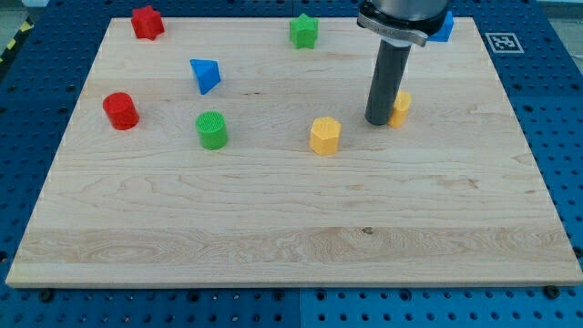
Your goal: Move the yellow heart to the center right
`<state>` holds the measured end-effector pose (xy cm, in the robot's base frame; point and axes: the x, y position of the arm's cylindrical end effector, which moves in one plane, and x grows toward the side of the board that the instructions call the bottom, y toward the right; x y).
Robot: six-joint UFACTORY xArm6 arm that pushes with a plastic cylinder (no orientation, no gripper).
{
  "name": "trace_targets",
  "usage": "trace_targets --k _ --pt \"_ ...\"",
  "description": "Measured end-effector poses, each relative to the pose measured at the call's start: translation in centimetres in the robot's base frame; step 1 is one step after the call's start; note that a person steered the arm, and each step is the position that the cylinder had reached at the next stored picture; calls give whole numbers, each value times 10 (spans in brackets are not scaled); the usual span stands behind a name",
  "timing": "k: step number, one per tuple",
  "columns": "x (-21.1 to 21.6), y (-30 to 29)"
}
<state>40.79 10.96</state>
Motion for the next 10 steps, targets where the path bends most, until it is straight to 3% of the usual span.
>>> trace_targets --k 1,4,10 --pt "-19 -7" --pt "-23 -6" --pt "-15 66"
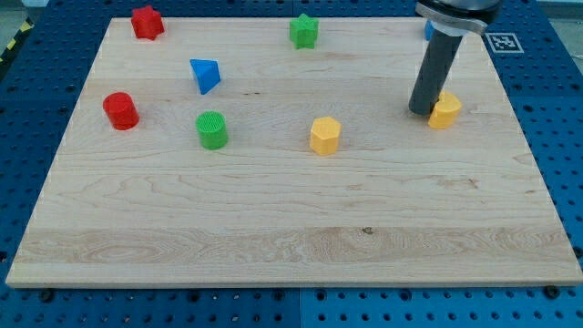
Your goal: Move the yellow heart to the center right
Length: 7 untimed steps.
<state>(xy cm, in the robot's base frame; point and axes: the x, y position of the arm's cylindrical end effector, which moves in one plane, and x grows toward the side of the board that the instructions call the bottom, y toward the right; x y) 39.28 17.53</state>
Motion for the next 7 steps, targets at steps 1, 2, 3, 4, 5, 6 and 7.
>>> trace_targets --k 1,2,3,4,5,6,7 --pt "2 7" --pt "4 9" --pt "4 16" --pt "5 37" --pt "5 39" --pt "8 48" --pt "8 48"
